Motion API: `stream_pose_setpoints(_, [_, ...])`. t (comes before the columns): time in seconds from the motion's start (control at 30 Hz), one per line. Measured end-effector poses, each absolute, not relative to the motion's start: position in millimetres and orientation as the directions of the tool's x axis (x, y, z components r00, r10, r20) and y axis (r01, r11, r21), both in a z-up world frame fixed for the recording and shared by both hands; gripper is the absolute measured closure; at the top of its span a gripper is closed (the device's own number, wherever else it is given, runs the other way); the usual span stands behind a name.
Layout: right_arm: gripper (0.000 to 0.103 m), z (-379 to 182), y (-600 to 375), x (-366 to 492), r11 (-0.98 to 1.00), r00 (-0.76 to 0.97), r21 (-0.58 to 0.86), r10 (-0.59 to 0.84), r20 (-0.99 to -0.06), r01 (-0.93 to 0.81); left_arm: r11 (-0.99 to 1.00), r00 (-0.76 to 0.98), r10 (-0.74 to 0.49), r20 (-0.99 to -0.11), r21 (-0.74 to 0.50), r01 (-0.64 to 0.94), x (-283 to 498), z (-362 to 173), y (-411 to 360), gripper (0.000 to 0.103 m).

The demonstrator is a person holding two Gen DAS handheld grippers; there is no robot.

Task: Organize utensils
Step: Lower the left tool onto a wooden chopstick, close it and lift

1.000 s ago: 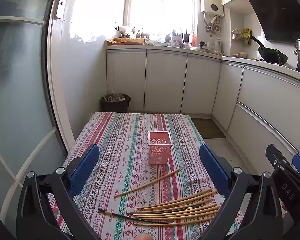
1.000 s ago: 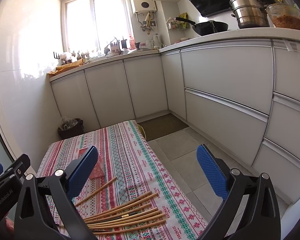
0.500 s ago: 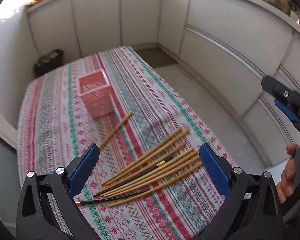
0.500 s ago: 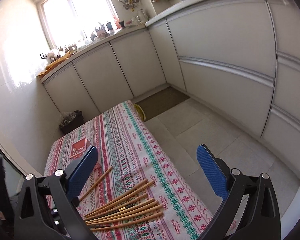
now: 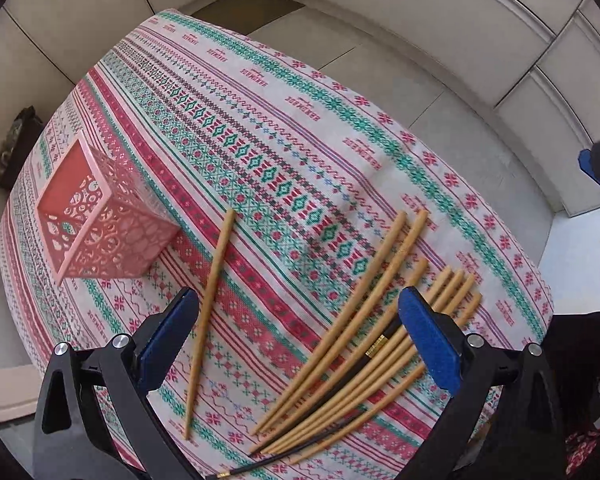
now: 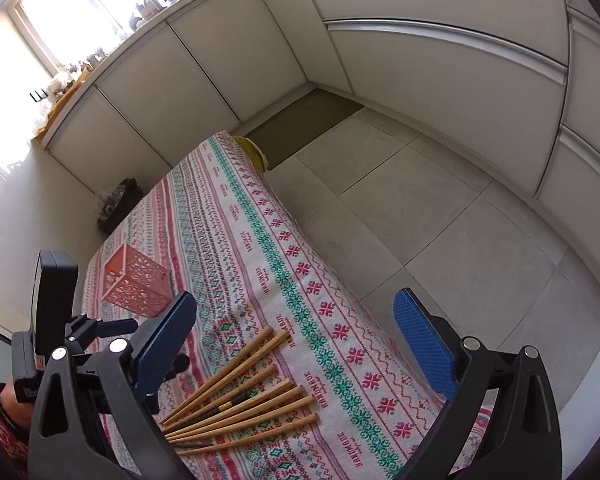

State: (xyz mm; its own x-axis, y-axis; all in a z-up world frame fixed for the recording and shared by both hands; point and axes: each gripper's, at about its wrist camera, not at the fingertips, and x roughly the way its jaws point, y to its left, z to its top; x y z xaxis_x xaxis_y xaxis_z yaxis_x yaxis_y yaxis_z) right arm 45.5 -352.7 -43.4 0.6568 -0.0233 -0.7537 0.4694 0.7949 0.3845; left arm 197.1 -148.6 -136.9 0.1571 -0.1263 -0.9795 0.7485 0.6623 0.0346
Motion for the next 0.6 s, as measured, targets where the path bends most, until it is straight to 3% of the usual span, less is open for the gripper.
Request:
stream_pose_setpoints(0.2, [0.007,-50.3,-357.7,52.4,0.807,0.617,0.339,-0.040,-0.786,0.484,0.695,0.188,-0.073,-0.979,0.086,0.714,223.1,-162.8,-137.9,0.034])
stream_pose_setpoints(0.43, [0.007,-54.0,-349.8,58.0,0.820,0.611,0.316,-0.052,-0.790,0.478,0.713,0.195,-0.052,-0.979,0.100,0.694,227.8,-187.3,-119.4,0.044])
stream_pose_setpoints(0.57, [0.007,-51.6,-346.3,58.8,0.826,0.612,0.293,-0.077,-0.787,0.481,0.732,0.171,-0.096,-0.981,0.047,0.680,229.8,-188.0,-106.2,0.044])
stream_pose_setpoints(0.6, [0.007,-51.7,-345.1,59.4,0.828,0.611,0.288,-0.082,-0.787,0.482,0.732,0.157,-0.113,-0.981,0.025,0.681,230.0,-187.2,-104.5,0.048])
